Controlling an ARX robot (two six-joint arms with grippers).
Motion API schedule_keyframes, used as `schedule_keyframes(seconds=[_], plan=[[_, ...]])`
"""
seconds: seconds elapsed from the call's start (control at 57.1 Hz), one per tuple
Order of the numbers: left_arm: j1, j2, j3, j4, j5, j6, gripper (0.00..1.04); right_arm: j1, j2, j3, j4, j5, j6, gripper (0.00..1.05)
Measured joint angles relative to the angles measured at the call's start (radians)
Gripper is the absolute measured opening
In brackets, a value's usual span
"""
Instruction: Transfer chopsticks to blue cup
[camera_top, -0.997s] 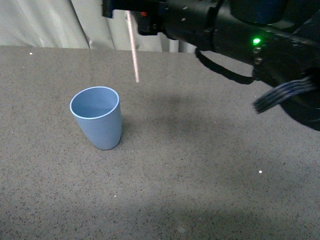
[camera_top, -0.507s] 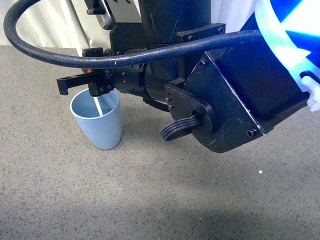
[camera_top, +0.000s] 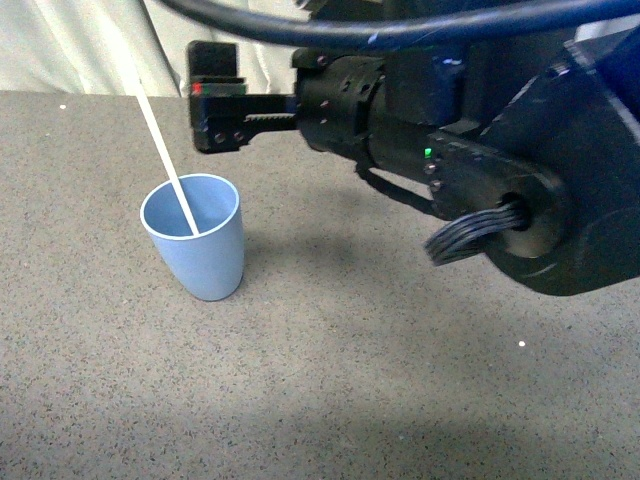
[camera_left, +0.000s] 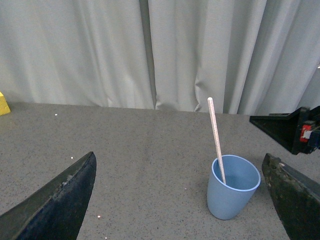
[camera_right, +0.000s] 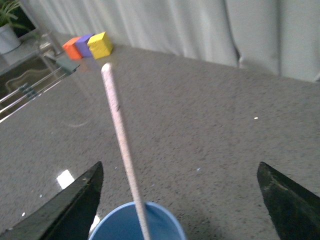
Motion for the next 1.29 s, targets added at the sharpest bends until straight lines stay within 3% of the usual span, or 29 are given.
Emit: schedule_keyframes(seconds=[0.297, 0.63, 0.997, 1.295], plan=[[0.0, 0.0, 0.0, 0.0, 0.0, 0.0, 0.98, -0.18, -0.258, -0.269, -0.042, 0.256, 0.047, 0.95], [0.0, 0.0, 0.0, 0.0, 0.0, 0.0, 0.98, -0.317, -0.636, -0.586, -0.121, 0.333, -0.05, 0.95], [0.0, 0.0, 0.0, 0.0, 0.0, 0.0, 0.98, -0.323, -1.091, -0.75, -0.414, 0.405, -0.118, 0.95], [0.0, 0.0, 0.0, 0.0, 0.0, 0.0, 0.98, -0.233, -1.497, -0.855, -0.766, 0.559, -0.121, 0.95]])
